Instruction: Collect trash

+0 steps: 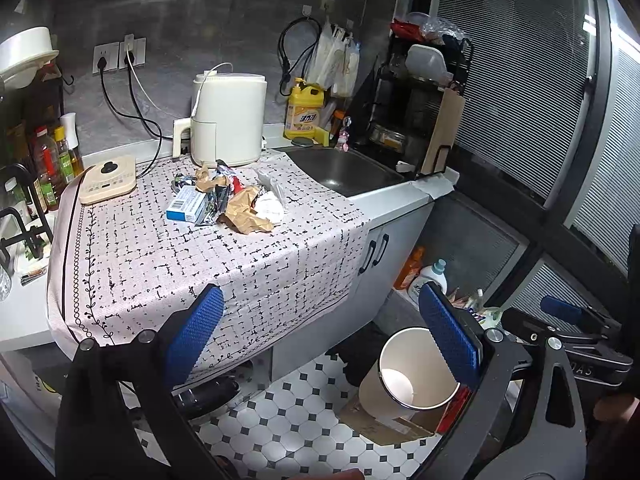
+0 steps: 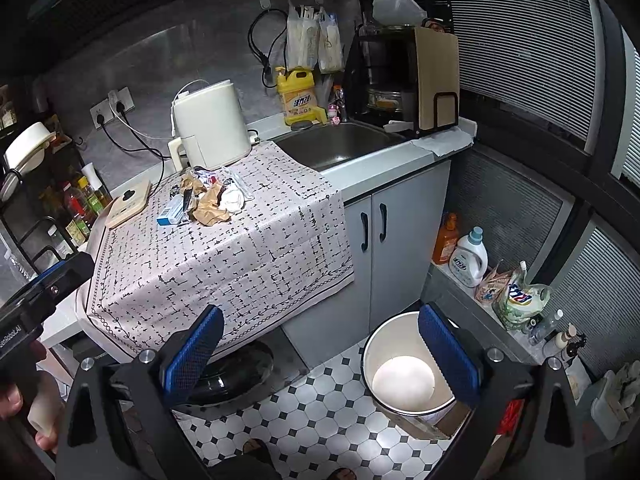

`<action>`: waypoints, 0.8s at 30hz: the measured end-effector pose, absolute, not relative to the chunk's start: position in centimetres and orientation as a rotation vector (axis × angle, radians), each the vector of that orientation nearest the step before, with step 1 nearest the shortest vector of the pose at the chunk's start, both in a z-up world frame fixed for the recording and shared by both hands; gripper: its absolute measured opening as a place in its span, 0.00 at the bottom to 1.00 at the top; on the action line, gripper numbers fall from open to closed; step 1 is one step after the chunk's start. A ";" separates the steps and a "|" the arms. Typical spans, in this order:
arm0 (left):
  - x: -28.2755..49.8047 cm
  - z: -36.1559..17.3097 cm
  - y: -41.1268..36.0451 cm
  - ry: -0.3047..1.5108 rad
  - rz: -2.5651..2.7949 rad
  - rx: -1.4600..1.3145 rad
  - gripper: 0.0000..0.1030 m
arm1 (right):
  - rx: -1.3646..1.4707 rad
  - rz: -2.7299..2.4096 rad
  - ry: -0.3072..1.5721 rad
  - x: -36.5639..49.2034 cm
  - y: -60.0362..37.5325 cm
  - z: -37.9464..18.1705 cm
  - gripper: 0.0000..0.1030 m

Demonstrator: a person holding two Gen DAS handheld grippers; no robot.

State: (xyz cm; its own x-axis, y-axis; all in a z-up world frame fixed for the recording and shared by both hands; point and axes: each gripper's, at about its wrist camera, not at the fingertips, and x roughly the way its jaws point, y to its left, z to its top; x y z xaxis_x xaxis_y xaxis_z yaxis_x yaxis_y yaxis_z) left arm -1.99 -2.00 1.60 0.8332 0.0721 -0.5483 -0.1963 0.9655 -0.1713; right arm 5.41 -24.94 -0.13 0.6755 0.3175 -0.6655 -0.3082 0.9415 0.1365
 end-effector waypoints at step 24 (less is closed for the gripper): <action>-0.7 0.9 -0.9 0.596 0.163 -0.237 0.94 | 0.014 0.401 0.753 6.7 -23.7 -0.5 0.93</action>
State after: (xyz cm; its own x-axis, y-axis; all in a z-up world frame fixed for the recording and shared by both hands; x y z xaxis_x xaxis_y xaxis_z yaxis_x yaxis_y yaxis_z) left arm -0.67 -0.95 0.94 0.8161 0.0830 -0.5719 -0.2193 0.9601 -0.1737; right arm 6.67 -23.67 -0.50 0.6578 0.3595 -0.6619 -0.3493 0.9241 0.1548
